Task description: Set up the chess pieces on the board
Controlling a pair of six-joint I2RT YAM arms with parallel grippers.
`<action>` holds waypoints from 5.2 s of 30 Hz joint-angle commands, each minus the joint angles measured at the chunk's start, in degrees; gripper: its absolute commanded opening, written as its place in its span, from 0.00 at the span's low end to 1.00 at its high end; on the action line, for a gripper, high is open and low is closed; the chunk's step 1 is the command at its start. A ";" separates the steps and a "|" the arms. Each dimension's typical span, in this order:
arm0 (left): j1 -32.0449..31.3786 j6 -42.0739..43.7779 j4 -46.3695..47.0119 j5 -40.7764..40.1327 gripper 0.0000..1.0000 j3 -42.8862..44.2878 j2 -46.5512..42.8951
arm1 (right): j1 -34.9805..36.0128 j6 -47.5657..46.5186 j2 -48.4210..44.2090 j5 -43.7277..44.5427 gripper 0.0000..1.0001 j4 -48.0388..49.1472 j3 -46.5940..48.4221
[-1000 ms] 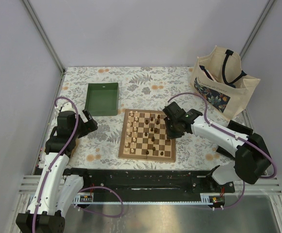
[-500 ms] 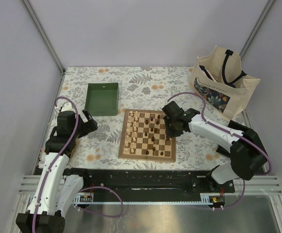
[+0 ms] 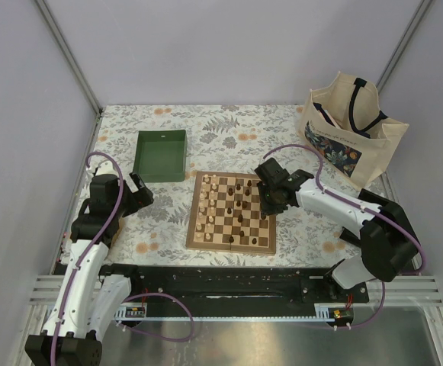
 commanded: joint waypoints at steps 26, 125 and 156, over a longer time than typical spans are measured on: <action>0.28 0.35 2.90 0.94 0.99 1.06 -0.54 | -0.60 -1.49 0.16 3.11 0.38 0.14 1.79; 0.28 0.35 2.82 0.85 0.99 0.98 0.16 | 10.04 -0.35 12.90 -0.67 0.47 1.10 14.01; 0.28 0.35 2.73 0.85 0.99 0.98 -0.01 | 9.95 4.83 -10.03 3.89 0.20 -3.55 2.07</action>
